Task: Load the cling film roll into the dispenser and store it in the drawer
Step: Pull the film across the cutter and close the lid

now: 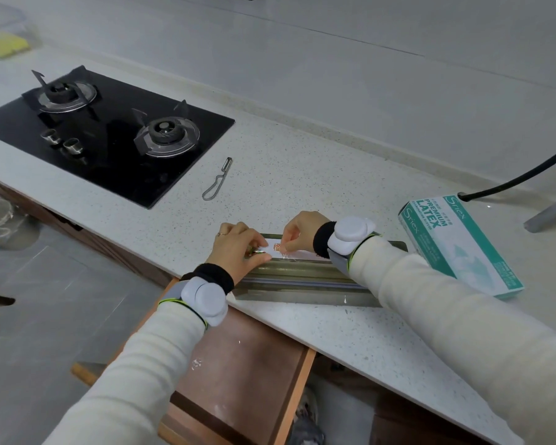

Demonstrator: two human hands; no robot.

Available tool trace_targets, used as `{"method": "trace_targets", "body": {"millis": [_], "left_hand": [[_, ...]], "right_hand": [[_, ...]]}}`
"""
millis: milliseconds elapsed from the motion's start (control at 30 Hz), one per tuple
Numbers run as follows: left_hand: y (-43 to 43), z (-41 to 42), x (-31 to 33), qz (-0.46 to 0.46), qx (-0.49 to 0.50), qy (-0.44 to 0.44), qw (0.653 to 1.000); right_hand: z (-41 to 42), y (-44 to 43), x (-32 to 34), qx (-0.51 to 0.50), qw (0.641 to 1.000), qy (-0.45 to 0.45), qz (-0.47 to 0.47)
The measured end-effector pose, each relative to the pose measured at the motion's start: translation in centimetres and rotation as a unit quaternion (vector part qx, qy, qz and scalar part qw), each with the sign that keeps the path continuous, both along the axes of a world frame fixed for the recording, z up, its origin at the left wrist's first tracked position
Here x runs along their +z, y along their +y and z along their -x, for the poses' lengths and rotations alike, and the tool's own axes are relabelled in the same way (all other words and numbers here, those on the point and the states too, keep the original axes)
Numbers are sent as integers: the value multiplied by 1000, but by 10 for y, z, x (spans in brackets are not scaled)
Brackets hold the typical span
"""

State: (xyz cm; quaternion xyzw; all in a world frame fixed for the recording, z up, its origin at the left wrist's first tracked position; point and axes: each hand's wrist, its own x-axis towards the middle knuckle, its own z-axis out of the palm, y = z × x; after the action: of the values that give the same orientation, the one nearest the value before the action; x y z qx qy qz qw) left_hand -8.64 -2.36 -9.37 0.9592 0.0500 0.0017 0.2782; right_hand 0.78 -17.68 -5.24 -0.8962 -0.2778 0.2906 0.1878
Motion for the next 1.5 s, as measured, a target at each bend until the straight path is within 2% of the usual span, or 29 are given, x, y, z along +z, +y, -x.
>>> {"method": "trace_targets", "body": {"millis": [100, 367, 600, 933, 1200, 1500], "left_hand": [[-3, -4, 2, 9, -26, 0, 1000], [-5, -8, -2, 57, -7, -12, 998], [-4, -7, -3, 68, -9, -8, 998], [-6, -8, -4, 65, 4, -9, 998], [-7, -9, -2, 68, 1, 6, 998], [-7, -8, -2, 71, 1, 7, 997]], "right_hand": [[0, 0, 1, -1, 1000, -1, 2], [1, -11, 3, -13, 1000, -7, 2], [2, -37, -1, -12, 1000, 15, 15], [7, -39, -4, -2, 1000, -18, 19], [7, -42, -1, -65, 998, -19, -18], [2, -56, -2, -5, 998, -18, 52]]}}
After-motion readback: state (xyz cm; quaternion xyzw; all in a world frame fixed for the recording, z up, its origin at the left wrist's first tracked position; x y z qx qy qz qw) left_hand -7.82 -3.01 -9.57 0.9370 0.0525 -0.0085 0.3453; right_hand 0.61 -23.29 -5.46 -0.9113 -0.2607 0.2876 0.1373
